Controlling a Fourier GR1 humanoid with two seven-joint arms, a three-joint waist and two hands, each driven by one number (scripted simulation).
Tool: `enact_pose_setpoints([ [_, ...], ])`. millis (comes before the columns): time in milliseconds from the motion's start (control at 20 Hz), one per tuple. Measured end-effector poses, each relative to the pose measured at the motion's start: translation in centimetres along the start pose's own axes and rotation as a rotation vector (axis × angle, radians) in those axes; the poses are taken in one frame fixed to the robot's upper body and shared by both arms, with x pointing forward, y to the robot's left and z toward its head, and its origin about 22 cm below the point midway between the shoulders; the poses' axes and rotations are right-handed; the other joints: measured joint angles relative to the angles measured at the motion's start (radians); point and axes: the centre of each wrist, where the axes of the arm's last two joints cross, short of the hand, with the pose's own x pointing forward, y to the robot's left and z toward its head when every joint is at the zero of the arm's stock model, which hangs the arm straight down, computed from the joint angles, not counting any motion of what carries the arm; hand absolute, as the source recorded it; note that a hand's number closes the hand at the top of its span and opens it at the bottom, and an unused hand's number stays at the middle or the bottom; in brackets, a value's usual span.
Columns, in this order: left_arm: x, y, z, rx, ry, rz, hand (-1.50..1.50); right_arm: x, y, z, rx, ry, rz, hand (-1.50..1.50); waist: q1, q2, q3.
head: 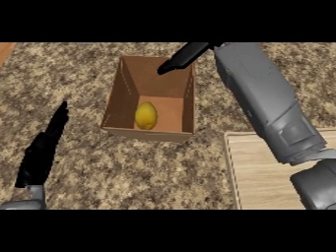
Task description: Pick the lemon from the tray and place it in the cardboard box
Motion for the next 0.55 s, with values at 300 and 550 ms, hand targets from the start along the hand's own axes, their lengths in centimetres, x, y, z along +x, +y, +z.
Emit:
enact_pose_setpoints([
  [300, 0.8, -0.3, -0.6, -0.008, -0.026, -0.003, 0.0, 0.5, -7.4, 3.3, -0.134, 0.013, -0.035, -1.5, 0.017, 0.014, 0.001],
  [550, 1.3, -0.9, -0.7, -0.019, -0.046, -0.005, 0.0, 1.2, -12.5, 6.8, -0.168, 0.006, -0.029, -1.5, 0.038, 0.026, 0.002],
])
